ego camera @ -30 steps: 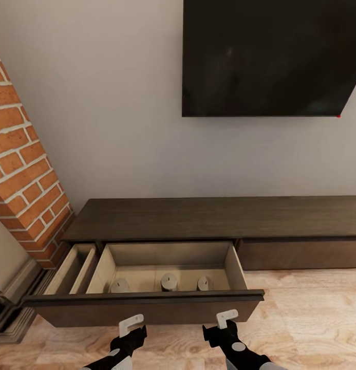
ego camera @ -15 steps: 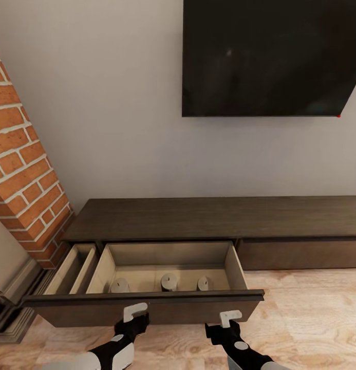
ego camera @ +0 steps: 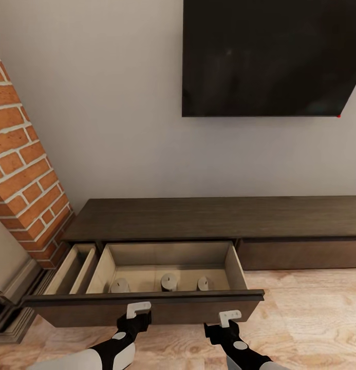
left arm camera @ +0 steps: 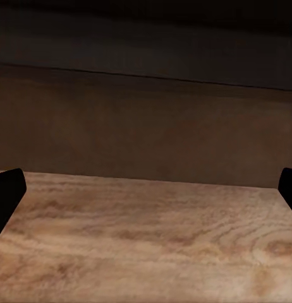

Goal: Place each of the two pumpkins and all three candles from the living room inside a cabinet in the living room (use any cabinet), then make sure every cabinet is closed, and position the cauldron so it is next to a table in the living room.

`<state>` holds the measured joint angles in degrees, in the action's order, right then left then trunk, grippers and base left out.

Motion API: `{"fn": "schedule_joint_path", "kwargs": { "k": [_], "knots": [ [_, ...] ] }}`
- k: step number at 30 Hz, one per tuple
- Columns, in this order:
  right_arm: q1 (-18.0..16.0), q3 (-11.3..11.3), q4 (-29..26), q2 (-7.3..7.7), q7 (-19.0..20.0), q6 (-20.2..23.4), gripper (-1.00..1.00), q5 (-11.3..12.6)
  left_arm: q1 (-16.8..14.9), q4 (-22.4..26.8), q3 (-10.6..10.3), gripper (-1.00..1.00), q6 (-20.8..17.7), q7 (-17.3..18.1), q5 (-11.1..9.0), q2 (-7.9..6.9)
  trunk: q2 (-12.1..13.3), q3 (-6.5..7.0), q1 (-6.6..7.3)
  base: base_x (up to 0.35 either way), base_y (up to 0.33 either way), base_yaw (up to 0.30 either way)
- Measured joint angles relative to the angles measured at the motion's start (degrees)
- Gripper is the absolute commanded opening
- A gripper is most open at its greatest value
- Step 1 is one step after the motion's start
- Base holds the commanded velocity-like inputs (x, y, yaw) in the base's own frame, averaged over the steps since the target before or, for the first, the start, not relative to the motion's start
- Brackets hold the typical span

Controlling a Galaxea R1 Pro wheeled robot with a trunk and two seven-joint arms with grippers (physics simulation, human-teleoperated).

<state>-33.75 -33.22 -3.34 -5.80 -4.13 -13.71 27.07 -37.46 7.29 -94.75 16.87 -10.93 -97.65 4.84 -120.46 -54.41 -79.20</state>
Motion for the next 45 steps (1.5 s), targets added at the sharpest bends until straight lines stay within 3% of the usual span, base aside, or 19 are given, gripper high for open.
{"fn": "schedule_joint_path", "kwargs": {
  "k": [14,25,27,29,33,37,39,45],
  "knots": [
    [-0.06,-0.08,-0.74,0.06,-0.12,0.09,1.0,-0.12,0.01,-0.05,0.0,1.0,-0.01,0.11,-0.08,0.0,0.0,0.0,0.0,0.0,0.0,0.0],
    [-3.28,0.29,-0.71,0.25,-0.09,5.08,1.0,0.24,-0.18,-0.23,0.06,1.0,0.0,0.1,-0.08,-0.07,0.0,0.0,0.0,0.0,0.0,0.0],
    [-3.32,1.28,-0.7,0.34,-0.06,5.1,1.0,0.25,-0.39,-0.21,0.07,1.0,0.0,0.1,-0.08,-0.04,0.0,0.0,0.0,0.0,0.0,0.0],
    [-3.33,4.09,-0.7,0.41,0.03,5.04,1.0,0.2,-0.63,-0.12,0.08,1.0,0.0,0.11,-0.08,0.05,0.0,0.0,0.0,0.0,0.0,0.0],
    [-3.3,7.21,-0.64,0.43,0.29,4.96,1.0,0.05,-1.14,-0.09,0.02,1.0,0.0,0.12,-0.06,0.32,0.0,0.0,0.0,0.0,0.0,0.0],
    [-3.26,7.83,-0.62,0.44,0.41,4.93,1.0,0.01,-2.37,-0.16,-0.2,1.0,-0.35,0.03,-1.14,0.33,0.01,-0.01,-0.01,0.0,0.0,0.0],
    [-3.25,7.85,-0.62,0.41,0.43,4.91,1.0,-0.02,-2.69,-0.15,-0.07,1.0,0.0,0.12,-0.02,0.3,0.0,0.0,0.0,0.0,0.0,0.0],
    [-3.25,7.67,-0.62,0.19,0.42,4.84,1.0,-0.34,-2.79,-0.17,-0.07,1.0,0.0,0.1,-0.07,0.2,0.0,0.0,0.0,0.0,0.0,0.0]
  ]
}}
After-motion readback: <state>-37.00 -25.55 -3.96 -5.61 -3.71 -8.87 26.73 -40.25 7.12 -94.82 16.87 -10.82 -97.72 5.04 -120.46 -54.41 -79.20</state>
